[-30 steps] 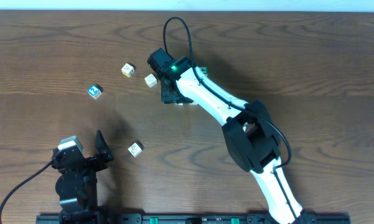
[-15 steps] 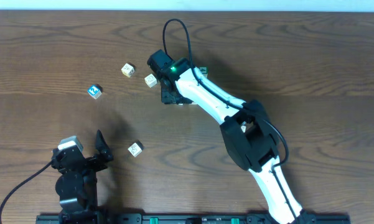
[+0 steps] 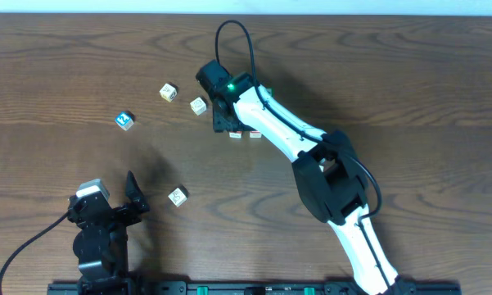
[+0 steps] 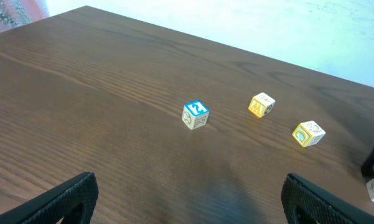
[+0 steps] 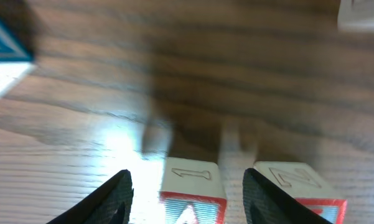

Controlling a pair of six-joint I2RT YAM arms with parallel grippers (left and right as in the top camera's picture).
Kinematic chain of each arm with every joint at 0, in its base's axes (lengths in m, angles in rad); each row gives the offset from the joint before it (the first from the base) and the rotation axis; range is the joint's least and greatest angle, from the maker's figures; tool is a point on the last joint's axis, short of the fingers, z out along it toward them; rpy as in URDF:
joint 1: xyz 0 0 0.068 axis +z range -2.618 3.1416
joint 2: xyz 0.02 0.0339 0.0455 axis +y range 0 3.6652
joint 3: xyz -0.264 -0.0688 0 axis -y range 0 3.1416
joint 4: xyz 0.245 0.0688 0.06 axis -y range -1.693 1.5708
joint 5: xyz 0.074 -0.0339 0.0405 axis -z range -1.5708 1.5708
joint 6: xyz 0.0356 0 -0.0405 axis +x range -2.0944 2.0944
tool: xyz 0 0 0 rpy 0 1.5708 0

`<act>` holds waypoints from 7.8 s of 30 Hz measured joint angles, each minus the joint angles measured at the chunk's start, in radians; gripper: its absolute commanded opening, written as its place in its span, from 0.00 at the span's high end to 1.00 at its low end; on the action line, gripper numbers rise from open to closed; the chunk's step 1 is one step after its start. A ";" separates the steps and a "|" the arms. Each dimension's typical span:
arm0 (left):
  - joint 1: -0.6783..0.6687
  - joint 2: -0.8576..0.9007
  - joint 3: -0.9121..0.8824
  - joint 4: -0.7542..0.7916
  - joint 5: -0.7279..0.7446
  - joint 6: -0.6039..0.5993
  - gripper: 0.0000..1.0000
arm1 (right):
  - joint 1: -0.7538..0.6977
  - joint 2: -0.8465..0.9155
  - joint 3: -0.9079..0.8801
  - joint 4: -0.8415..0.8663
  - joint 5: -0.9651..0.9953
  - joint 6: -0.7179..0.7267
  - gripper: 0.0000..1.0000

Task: Spell out Ai2
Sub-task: 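Lower the A block beside the I block and release it, then raise the right gripper away and move the left arm toward the blue 2 block, then grasp the blue 2 block with the left gripper, then carry the 2 block right and place it beside the I block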

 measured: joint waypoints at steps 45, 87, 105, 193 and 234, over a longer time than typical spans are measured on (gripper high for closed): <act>0.000 0.000 0.000 0.002 0.129 -0.269 0.05 | -0.047 -0.486 0.619 -0.701 -0.104 -0.551 0.13; 0.000 1.656 1.138 -0.448 0.032 0.212 0.05 | -0.244 -1.149 -0.419 -0.268 -0.080 -0.650 0.01; 0.000 1.780 1.139 -0.237 0.124 -0.111 0.04 | -0.421 -1.149 -0.419 -0.274 -0.083 -0.650 0.01; 0.002 2.098 1.384 -0.441 0.049 -0.518 0.76 | -0.470 -1.076 -0.419 -0.260 -0.113 -0.650 0.01; -0.838 2.126 1.814 -0.640 0.042 -0.310 0.95 | -0.688 -1.417 -0.171 -0.281 -0.071 -0.612 0.01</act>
